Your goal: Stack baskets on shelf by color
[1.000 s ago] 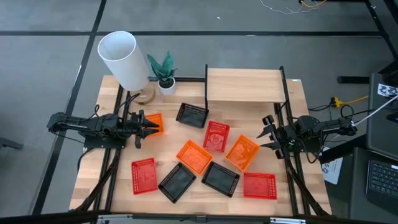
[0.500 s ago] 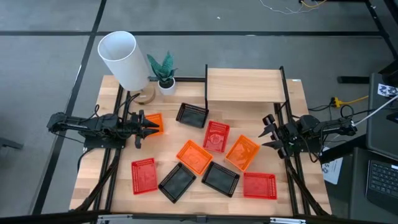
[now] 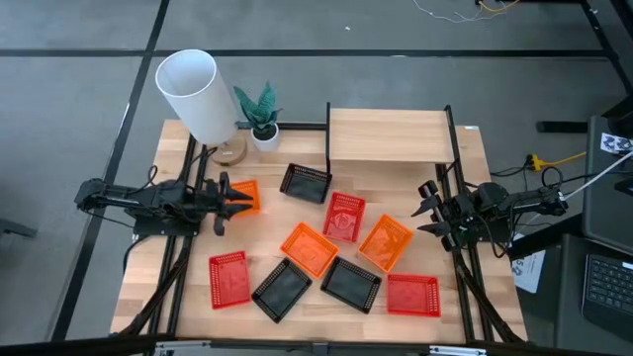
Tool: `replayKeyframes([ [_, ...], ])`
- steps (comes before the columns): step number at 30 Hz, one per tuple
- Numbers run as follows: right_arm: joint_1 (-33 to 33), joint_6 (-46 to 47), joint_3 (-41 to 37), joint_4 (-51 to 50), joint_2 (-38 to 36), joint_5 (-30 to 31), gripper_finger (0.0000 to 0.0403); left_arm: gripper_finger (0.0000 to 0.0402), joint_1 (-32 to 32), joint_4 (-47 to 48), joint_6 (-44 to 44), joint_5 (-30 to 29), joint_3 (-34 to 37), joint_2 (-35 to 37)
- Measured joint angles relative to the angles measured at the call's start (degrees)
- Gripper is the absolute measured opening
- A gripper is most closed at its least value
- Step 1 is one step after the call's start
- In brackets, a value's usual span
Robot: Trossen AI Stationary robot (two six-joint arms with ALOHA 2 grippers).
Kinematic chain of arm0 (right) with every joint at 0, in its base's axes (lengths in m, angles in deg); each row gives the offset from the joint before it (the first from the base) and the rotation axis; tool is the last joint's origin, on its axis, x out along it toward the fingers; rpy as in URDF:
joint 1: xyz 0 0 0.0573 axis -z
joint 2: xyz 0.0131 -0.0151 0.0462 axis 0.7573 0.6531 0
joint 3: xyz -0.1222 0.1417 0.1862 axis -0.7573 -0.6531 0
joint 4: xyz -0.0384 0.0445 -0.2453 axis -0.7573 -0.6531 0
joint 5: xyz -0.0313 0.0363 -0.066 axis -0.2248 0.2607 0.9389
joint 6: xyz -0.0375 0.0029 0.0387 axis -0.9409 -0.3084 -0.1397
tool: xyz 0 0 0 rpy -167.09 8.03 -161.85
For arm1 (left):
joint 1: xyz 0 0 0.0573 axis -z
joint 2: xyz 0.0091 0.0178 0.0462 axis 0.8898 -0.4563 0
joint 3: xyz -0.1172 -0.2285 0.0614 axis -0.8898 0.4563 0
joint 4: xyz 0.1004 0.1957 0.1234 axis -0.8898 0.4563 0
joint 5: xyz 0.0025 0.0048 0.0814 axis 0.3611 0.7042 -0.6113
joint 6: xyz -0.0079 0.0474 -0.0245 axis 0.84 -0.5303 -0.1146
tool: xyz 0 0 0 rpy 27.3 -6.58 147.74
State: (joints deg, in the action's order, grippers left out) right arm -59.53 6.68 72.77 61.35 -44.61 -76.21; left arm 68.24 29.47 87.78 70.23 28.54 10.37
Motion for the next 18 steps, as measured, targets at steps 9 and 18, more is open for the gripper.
replayKeyframes([
  [9,0.00,0.24,0.00,-0.02,0.00,2.01,0.0161,0.0105,0.00,-13.52,-0.05,0.02,0.00,0.01],
  [18,0.01,6.93,0.21,12.18,-0.02,2.14,0.0161,0.0105,0.02,-18.59,1.32,0.13,0.00,-0.01],
])
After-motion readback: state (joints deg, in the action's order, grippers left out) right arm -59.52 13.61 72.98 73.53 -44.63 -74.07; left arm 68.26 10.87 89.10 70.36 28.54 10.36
